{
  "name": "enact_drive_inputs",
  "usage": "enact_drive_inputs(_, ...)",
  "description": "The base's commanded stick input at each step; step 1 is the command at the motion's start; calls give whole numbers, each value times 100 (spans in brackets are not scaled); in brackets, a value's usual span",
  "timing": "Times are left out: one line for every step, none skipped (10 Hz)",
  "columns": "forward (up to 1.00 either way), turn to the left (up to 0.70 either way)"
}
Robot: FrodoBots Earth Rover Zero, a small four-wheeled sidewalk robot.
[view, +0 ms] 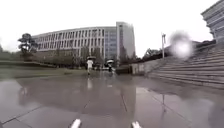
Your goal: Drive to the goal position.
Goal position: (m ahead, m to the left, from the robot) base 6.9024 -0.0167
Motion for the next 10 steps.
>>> enact_drive_inputs(70,0)
enact_drive_inputs(70,0)
enact_drive_inputs(70,0)
enact_drive_inputs(70,0)
enact_drive_inputs(70,0)
enact_drive_inputs(70,0)
enact_drive_inputs(70,0)
enact_drive_inputs(70,0)
enact_drive_inputs(70,0)
enact_drive_inputs(70,1)
